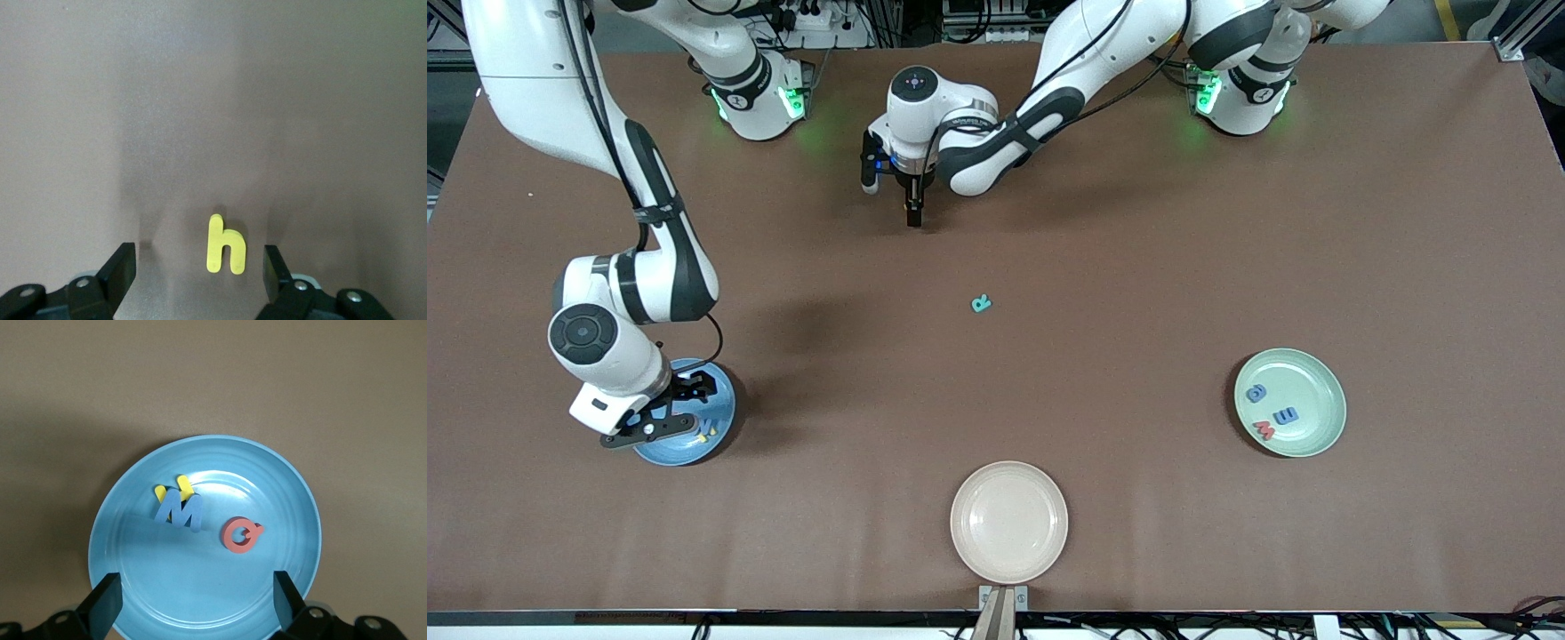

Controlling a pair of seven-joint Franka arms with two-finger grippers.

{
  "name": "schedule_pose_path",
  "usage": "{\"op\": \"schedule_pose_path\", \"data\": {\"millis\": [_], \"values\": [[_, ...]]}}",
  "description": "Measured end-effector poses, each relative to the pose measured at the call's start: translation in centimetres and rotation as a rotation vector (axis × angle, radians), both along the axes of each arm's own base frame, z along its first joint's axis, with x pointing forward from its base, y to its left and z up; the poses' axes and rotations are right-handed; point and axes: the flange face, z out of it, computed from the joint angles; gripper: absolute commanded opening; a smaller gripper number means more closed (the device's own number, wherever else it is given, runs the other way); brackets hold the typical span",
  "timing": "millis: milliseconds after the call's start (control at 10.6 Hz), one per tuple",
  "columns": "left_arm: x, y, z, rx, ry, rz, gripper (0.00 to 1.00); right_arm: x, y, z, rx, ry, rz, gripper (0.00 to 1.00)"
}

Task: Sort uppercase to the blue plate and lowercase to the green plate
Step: 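Close the left gripper on the yellow h and lift it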

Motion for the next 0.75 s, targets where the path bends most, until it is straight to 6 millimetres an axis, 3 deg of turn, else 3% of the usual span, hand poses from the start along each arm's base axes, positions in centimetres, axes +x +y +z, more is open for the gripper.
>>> {"op": "schedule_pose_path", "data": {"millis": [471,754], "values": [[-0.5,-0.1,-0.1,0.001,0.0,-0.007,0.79,0.0,-1.9,0.0,0.049,-0.003,-0.082,1.0],[-0.5,-0.1,-0.5,0.007,0.001,-0.008,0.63,0.0,-2.7,0.0,0.044,-0.004,-0.094,1.0]]}}
